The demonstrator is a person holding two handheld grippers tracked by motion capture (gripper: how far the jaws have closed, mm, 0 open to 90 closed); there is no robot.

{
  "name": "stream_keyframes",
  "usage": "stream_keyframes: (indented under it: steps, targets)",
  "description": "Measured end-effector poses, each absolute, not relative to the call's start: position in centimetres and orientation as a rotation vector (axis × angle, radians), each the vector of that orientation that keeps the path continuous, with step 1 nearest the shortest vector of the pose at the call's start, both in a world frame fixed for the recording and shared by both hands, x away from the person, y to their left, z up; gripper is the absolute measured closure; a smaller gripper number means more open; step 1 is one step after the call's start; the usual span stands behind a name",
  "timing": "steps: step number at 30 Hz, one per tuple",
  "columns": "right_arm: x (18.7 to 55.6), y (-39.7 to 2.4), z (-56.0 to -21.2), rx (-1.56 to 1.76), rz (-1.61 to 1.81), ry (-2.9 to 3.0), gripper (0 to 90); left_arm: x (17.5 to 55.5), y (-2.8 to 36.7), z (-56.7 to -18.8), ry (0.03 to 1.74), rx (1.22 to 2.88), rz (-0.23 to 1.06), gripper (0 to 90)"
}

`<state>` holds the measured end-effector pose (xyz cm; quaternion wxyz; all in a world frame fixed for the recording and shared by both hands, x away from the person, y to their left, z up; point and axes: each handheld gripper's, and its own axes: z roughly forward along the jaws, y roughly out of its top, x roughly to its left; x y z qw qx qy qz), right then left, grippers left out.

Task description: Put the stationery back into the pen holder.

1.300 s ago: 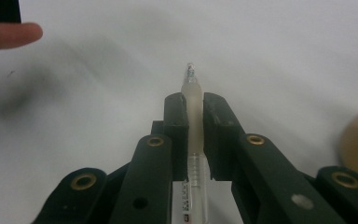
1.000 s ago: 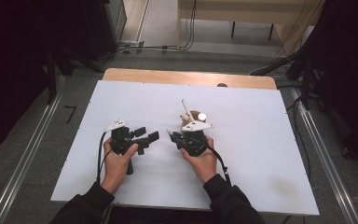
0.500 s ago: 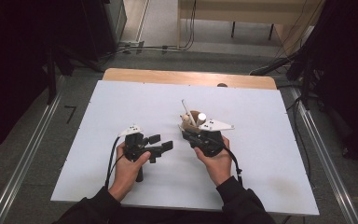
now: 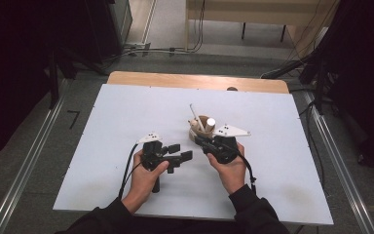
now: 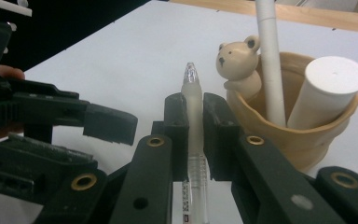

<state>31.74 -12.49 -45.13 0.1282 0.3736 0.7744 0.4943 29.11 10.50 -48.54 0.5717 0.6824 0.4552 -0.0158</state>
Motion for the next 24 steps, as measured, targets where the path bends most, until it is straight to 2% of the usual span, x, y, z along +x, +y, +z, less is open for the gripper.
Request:
stream_keyframes:
  steps: [14,24]
  targets:
    - [31.8,-12.9,-44.7,1.095,1.476,2.23,78.6,29.9,8.1,-48.5,1.044,1.577,-0.123,35.4]
    - [31.7,-12.7,-44.6,1.097,1.496,2.225,78.6,30.5,7.3,-48.4,1.028,1.576,-0.122,43.2]
